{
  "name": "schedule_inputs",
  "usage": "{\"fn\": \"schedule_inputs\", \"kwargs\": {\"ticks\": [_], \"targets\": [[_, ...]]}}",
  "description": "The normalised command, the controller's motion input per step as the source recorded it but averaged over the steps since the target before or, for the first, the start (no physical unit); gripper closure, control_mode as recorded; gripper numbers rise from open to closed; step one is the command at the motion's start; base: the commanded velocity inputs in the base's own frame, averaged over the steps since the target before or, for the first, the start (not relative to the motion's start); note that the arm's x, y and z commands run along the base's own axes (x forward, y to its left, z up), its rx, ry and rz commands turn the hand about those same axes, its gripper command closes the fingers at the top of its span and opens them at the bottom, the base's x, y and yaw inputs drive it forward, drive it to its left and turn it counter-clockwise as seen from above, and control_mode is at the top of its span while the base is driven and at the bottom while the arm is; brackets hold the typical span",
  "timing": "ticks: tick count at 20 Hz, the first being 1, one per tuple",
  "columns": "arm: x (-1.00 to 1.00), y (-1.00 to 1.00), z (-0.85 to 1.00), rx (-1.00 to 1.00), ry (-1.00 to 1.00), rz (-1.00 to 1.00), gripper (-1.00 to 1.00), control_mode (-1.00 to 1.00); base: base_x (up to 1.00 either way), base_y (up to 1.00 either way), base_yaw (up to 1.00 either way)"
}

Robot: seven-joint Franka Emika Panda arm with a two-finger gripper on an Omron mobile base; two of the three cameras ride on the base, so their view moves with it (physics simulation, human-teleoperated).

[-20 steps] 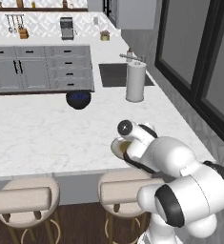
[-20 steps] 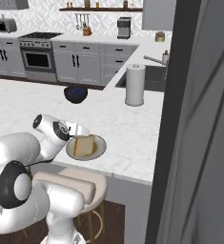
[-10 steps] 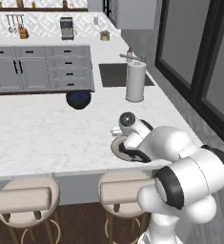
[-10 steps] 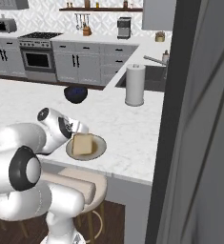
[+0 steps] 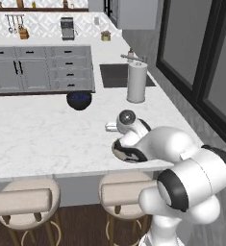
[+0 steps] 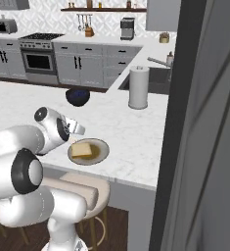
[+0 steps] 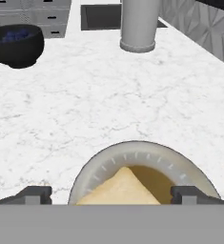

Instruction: Start the toaster. Once the lever pops up, take the bread to the plate on the dining counter.

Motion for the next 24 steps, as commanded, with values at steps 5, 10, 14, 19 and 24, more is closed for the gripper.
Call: {"fn": "schedule_inputs", "kwargs": {"ticks": [5, 10, 14, 19, 24], "targets": [[-0.87, -0.13, 0.92, 0.14, -0.20, 0.01, -1.00, -1.00, 0.00, 0.00, 0.00], [-1.00, -0.42, 0.95, 0.25, 0.00, 0.00, -1.00, -1.00, 0.00, 0.00, 0.00], [-1.00, -0.37, 0.81, 0.28, 0.05, 0.00, -1.00, -1.00, 0.00, 0.00, 0.00], [-0.97, -0.05, 0.54, 0.10, 0.17, 0.01, -1.00, -1.00, 0.00, 0.00, 0.00], [-0.90, 0.00, 0.30, 0.00, 0.26, 0.00, -1.00, -1.00, 0.00, 0.00, 0.00]]}}
